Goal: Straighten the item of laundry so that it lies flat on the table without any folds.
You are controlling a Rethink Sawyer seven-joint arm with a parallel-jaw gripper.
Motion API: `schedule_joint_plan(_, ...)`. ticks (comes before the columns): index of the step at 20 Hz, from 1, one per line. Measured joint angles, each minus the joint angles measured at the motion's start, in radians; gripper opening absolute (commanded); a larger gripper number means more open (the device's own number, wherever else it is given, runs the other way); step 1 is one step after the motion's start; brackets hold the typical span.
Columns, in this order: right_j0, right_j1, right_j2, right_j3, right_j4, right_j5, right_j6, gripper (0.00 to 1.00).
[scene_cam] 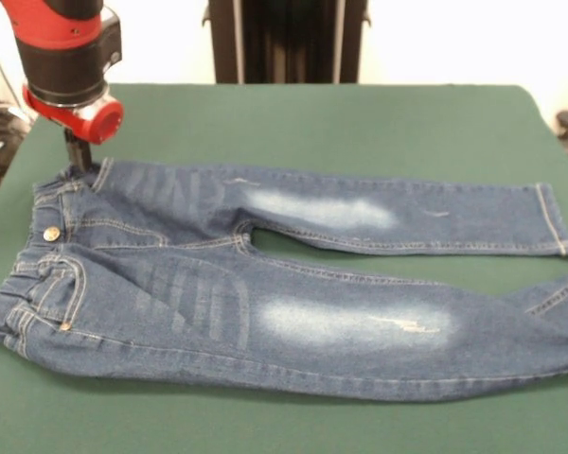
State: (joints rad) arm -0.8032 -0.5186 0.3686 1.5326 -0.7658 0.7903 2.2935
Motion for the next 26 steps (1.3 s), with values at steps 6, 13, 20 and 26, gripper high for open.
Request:
schedule_joint_plan(6, 0.024, -0.002, 0.0, -0.005, 0.01, 0.05, 0.0, 0.0)
schedule_joint_plan(13, 0.027, 0.003, 0.0, -0.047, 0.014, 0.057, 0.0, 0.0)
schedule_joint_plan(20, 0.021, 0.032, 0.01, -0.139, 0.026, 0.069, 0.0, 0.0)
schedule_joint_plan(26, 0.012, 0.062, 0.024, -0.189, 0.044, 0.071, 0.0, 0.0)
